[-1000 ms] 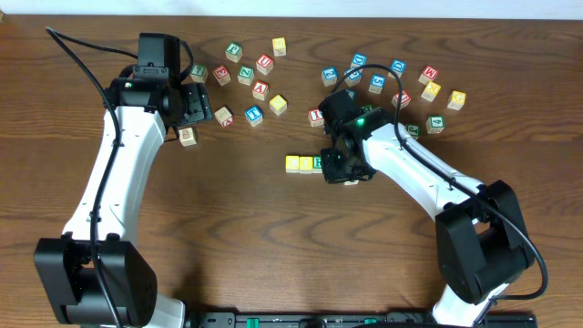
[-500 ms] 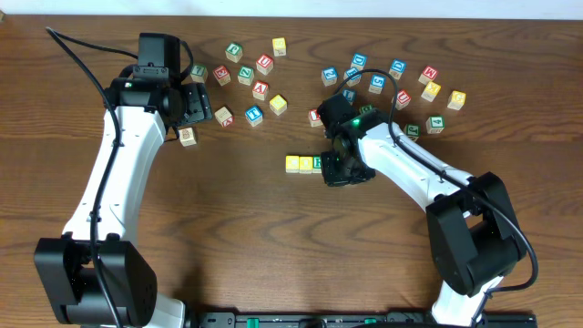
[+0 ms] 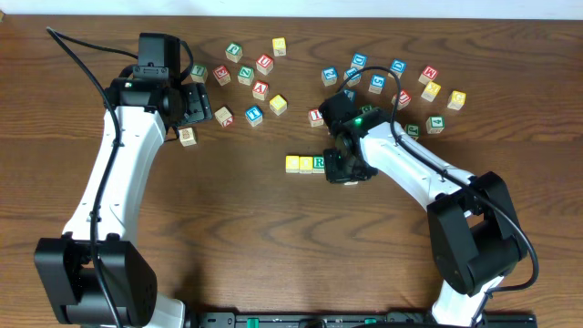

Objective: Spell out CORL

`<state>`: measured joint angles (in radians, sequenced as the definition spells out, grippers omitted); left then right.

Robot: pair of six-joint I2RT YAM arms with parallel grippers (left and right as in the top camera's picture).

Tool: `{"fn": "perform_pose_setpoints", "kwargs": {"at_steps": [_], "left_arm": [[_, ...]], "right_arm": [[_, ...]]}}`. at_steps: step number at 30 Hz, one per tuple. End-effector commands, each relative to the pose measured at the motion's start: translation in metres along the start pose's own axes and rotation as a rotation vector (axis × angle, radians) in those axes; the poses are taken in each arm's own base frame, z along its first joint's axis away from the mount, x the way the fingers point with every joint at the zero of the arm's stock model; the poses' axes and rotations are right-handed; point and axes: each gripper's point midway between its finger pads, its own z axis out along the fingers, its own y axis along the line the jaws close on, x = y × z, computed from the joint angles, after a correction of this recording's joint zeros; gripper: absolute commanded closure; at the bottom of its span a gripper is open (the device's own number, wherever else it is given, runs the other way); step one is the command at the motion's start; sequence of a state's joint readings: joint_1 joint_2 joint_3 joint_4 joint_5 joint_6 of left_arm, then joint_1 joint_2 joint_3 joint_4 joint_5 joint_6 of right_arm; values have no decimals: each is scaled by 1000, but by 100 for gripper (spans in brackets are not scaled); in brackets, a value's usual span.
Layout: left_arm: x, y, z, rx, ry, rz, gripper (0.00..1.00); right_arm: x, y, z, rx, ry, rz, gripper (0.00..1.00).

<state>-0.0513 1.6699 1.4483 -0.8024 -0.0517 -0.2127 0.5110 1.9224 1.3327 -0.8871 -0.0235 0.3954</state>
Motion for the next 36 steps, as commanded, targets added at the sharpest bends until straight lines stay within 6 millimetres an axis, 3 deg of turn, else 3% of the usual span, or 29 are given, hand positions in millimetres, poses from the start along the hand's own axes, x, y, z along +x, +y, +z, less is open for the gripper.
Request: {"fn": "perform_pose_setpoints", "kwargs": {"at_steps": [1,8,19,36], "left_arm": [[-4,2,-1,-8,-12,-12,18],[-4,2,-1,-8,-12,-12,18],[-4,2,-1,-8,-11,-12,18],[-4,2,-1,-8,-11,-12,18]], "right_arm": [[0,2,3,-21,3,-27,89],[0,3,6,-21,8,-27,85],[11,-1,14,-10,65,-25,89],[15,-50,10,143,99,16,91]]}}
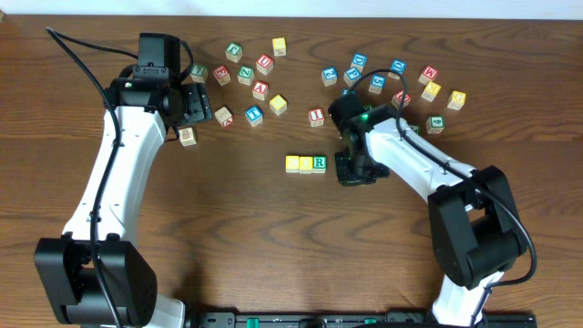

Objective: Spell out CORL

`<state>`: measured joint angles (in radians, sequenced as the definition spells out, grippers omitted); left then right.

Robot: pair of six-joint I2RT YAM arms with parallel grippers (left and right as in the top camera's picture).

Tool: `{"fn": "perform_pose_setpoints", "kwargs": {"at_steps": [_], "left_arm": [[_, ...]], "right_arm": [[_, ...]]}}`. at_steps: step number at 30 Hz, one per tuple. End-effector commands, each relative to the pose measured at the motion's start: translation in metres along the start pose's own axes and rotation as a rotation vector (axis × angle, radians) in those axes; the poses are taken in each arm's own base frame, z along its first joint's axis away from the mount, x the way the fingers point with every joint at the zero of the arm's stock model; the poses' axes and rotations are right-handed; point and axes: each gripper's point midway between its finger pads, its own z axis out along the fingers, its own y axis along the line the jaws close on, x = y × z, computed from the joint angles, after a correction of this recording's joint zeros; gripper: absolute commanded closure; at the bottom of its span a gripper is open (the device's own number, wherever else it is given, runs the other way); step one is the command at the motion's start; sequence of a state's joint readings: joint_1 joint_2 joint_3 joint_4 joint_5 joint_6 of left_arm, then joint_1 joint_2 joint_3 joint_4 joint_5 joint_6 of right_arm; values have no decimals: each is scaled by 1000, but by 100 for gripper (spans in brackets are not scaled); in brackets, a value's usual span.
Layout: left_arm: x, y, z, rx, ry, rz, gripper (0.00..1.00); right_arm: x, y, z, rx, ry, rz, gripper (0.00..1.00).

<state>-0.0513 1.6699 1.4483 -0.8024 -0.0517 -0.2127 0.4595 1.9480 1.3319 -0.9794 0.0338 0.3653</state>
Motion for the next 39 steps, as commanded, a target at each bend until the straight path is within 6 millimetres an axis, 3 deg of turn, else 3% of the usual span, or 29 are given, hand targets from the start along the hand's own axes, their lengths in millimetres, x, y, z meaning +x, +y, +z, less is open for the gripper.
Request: {"fn": "perform_pose_setpoints", "kwargs": {"at_steps": [1,8,21,28,33,39], "left_arm": [[-4,2,-1,-8,-12,-12,18],[-4,2,-1,-8,-12,-12,18],[-4,2,-1,-8,-11,-12,18],[-4,2,-1,-8,-12,-12,18],[-4,2,-1,-7,-12,-12,18],[-4,2,-1,-8,-11,-12,18]], "right_arm": [[0,-15,5,45,12,-8,94],[0,-16,-3,40,-3,-24,99],[-7,-41,-9,5,-7,57,99],[-13,-44,-33,-15,-75,68,98],[-17,-58,-45,-20,-112,110,92],[-19,-82,-36,-15,-85,180,85]]}}
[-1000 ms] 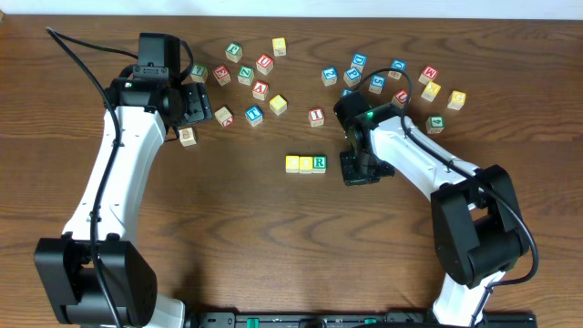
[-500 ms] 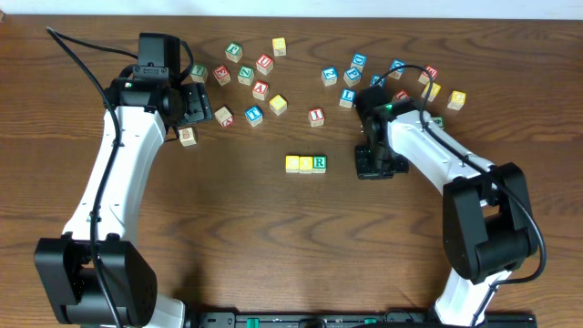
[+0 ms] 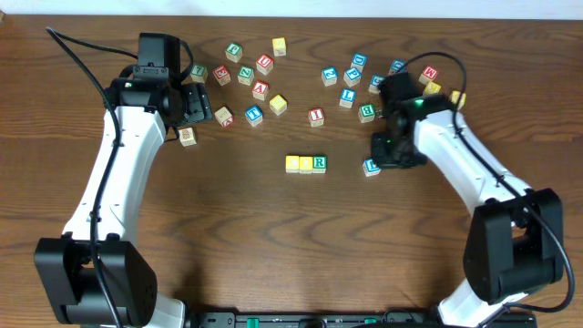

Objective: Spell out CORL

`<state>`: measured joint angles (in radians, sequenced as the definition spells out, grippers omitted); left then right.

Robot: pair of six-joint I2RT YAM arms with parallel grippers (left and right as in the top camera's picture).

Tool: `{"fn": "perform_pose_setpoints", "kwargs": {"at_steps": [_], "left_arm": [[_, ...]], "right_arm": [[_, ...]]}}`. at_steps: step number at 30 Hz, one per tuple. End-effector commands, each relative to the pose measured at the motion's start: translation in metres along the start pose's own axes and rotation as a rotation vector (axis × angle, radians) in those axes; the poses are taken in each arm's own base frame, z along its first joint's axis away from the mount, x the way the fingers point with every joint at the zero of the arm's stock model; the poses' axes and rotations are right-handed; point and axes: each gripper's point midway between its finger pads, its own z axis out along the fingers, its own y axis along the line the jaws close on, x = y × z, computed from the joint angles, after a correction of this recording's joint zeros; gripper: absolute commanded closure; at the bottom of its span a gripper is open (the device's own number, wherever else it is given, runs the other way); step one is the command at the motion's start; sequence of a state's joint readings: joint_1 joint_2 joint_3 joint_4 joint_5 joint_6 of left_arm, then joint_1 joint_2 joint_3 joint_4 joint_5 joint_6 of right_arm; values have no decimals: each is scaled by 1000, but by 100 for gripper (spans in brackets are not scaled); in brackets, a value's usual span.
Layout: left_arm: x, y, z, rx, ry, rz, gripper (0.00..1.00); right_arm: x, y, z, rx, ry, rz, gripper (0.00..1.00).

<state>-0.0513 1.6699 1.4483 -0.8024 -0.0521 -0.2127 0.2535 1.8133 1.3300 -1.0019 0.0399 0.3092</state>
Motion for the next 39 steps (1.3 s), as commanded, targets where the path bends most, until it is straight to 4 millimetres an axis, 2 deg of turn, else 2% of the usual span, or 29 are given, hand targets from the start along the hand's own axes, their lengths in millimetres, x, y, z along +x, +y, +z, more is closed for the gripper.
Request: {"fn": "perform_pose_setpoints", "kwargs": {"at_steps": [1,15,23,39], "left_arm": [[-4,2,-1,-7,-11,-12,18],[-4,2,-1,-7,-11,-12,18],[-4,2,-1,-7,-12,-12,18],[-4,2,-1,-7,-12,-12,18]], "right_arm": [[0,-14,7,11,23,29,84],[11,-8,44,-1,137,-7,88],[15,3,49,-37,159,-23,87],[19,32,49,-88,149,-74,86]]}}
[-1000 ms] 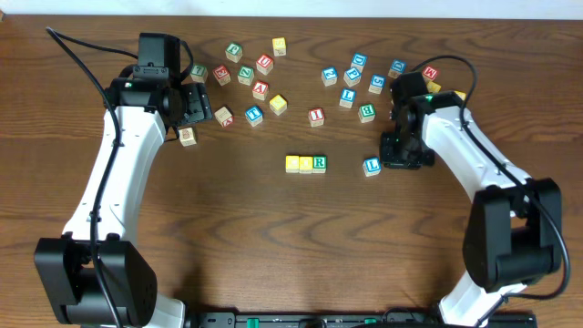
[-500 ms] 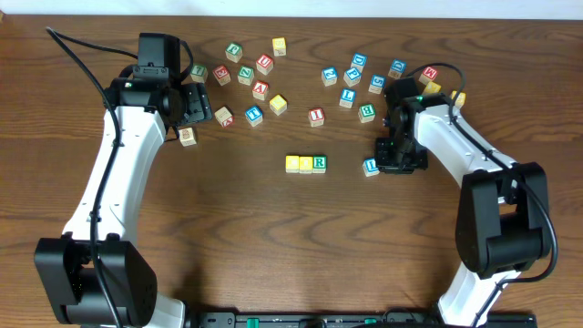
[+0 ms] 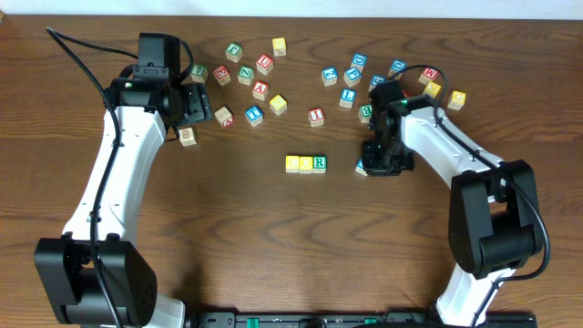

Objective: Spell out CORL

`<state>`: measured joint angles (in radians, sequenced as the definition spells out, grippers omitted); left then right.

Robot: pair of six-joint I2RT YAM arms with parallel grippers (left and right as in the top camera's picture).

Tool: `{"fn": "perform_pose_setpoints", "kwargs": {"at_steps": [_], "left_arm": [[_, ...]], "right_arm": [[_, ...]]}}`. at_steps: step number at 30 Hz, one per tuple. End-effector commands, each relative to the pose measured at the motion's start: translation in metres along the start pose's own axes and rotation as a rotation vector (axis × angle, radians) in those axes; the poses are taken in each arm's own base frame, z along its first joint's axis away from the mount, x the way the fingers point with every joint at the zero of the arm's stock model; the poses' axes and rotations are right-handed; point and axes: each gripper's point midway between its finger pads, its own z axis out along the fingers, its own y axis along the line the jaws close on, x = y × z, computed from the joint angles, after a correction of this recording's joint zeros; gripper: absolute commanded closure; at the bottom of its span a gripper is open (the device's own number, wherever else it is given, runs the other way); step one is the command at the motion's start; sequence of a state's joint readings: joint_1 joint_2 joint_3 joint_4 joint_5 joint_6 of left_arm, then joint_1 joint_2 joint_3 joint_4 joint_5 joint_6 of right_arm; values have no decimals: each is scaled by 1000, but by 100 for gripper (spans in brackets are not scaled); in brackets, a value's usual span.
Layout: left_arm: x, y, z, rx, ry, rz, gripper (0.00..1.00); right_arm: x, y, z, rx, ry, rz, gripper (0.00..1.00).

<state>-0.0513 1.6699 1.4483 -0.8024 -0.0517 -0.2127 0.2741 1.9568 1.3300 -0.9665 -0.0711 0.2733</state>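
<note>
A row of three blocks lies mid-table: two yellow blocks (image 3: 292, 164) (image 3: 306, 164) and a white block with a green R (image 3: 319, 163). Just right of the row, my right gripper (image 3: 367, 165) is low over a white block with a blue letter (image 3: 361, 169). It looks shut on that block, which is mostly hidden under the fingers, with a gap between it and the R. A blue L block (image 3: 347, 94) lies among the loose blocks behind. My left gripper (image 3: 202, 105) hovers open at the back left, holding nothing.
Loose letter blocks are scattered along the back, from a tan block (image 3: 188, 137) at the left to a yellow one (image 3: 456, 98) at the right. A red-lettered block (image 3: 316, 116) and a green block (image 3: 366, 112) lie nearest the row.
My right gripper has moved left and slightly nearer, and the blue-lettered block has moved with it toward the R. The left arm and the row are unchanged.
My right gripper first stood at the right end of the row, against the R block. Then it was a little off to the right. Later it was farther right with a blue-lettered block at its fingertips, and that block is now closer to the row.
</note>
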Motion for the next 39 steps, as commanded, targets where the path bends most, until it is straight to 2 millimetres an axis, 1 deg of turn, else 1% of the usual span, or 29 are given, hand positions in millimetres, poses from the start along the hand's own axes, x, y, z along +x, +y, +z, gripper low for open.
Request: {"fn": "perform_pose_setpoints", "kwargs": {"at_steps": [1,7,10,15,22,39], "left_arm": [[-4,2,-1,-8,-12,-12,18],[-4,2,-1,-8,-12,-12,18],[-4,2,-1,-8,-11,-12,18],[-4,2,-1,-8,-12,-12,18],[-4,2,-1,-8,-11,-12,18],[-4,2,-1,-8,-11,-12,18]], "right_arm": [[3,8,5,-14,12,-21,87],[3,6,5,-3,9,-14,86],[6,3,4,10,23,-8,86],[5,-7,4,51,18,30,87],[4,-7,9,52,23,43,87],[-5,-3,10,34,-10,47,87]]}}
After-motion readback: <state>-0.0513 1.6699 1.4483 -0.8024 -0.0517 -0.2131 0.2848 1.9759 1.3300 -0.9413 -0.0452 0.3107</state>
